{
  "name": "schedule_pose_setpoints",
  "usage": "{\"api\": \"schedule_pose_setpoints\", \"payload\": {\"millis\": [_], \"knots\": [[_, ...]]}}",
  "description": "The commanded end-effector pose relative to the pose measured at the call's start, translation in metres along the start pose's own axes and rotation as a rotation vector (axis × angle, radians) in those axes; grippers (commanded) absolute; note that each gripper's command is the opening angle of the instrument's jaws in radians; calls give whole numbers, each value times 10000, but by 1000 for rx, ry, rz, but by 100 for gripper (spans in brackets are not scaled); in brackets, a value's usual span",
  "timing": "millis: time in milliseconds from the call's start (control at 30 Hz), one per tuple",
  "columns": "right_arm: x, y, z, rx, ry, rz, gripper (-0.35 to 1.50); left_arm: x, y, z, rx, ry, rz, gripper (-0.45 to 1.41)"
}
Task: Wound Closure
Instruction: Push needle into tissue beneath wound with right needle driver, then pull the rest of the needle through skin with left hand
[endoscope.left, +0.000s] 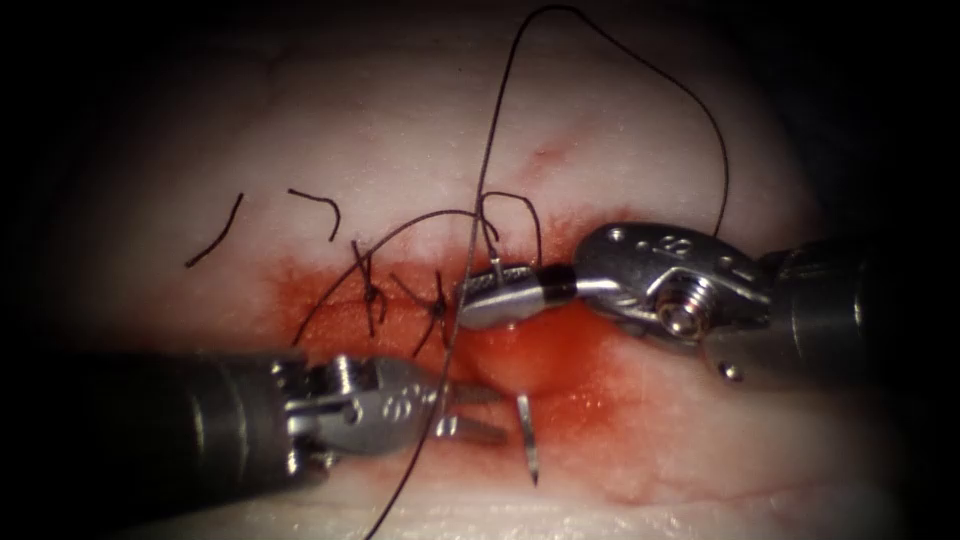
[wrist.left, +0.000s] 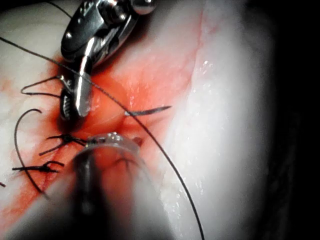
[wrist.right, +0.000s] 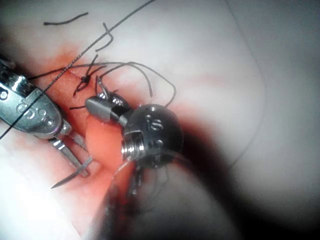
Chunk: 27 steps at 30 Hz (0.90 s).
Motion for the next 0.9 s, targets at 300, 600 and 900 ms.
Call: {"api": "schedule_pose_setpoints", "payload": {"millis": [300, 600, 900], "knots": [[28, 29, -3, -185, 223, 6, 66, 6, 10, -1, 20, 30, 18, 24], [44, 52, -44, -297, 283, -6, 98, 31, 6, -29, 107, 182, 127, 47], [36, 55, -87, -363, 287, 1, 64, 56, -6, -10, 162, 265, 183, 44]]}}
